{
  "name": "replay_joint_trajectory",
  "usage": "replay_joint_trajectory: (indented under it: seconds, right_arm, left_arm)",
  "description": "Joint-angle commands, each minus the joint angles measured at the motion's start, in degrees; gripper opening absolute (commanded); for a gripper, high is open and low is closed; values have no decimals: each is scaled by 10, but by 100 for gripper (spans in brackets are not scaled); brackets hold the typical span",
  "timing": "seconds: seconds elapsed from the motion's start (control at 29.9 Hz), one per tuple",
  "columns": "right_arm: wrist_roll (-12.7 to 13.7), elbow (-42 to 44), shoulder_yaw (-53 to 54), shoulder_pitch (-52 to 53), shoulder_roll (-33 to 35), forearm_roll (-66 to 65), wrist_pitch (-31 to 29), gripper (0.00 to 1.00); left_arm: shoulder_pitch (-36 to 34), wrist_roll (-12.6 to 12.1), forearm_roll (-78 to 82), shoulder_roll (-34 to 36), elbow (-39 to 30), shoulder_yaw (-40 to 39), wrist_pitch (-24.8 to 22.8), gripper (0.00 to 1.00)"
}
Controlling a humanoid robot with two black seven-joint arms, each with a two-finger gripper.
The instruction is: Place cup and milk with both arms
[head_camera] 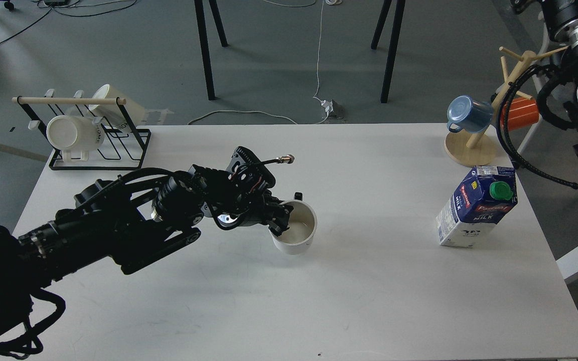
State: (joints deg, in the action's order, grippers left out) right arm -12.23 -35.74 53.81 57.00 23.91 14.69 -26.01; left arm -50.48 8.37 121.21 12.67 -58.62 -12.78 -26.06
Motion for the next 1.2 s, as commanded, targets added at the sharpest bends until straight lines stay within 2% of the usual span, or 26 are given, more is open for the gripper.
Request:
replay_joint_trajectory:
  seconds: [0.0, 0.07, 0.2, 0.33, 0.4, 0.5, 0.6, 0.63, 0.7, 0.84, 1.04, 1.17]
  right_arm:
    - [0, -2, 0, -3, 3, 0, 0, 100]
    - [-1, -3, 0, -6, 6, 0, 0, 100]
    - [-1, -4, -1, -10, 9, 0, 0, 100]
    - [0, -16, 2, -27, 17, 1, -4, 100]
    - [1, -35, 2, -36, 41, 1, -5, 100]
    - [1, -64, 7, -57, 68, 3, -11, 100]
    - [1, -86, 10, -90, 91, 4, -20, 100]
    - [-1, -96, 11, -105, 99, 4, -20, 100]
    - [-4, -122, 17, -144, 113, 5, -20, 100]
    - [-4, -152, 74, -234, 127, 4, -20, 100]
    - [-9, -154, 117, -332, 137, 5, -20, 100]
    - [-17, -219, 143, -439, 155, 6, -20, 100]
  left_arm:
    - [0, 0, 3, -5, 5, 14, 0, 21]
    - [0, 0, 3, -5, 5, 20, -1, 26]
    - [2, 1, 2, -5, 10, 18, 0, 29]
    - [4, 7, -4, 5, 1, 3, 8, 49]
    - [6, 9, -17, 15, -12, -33, 19, 57]
    - [16, 10, -91, 45, -35, -109, 19, 64]
    - [18, 13, -217, 64, -44, -170, 20, 84]
    - [18, 16, -262, 67, -44, -188, 21, 87]
    - [18, 20, -371, 76, -43, -222, 21, 88]
    - [18, 22, -584, 88, -22, -280, 28, 99]
    - [18, 19, -817, 111, 39, -341, 22, 100]
    - [19, 13, -943, 120, 98, -348, 19, 99]
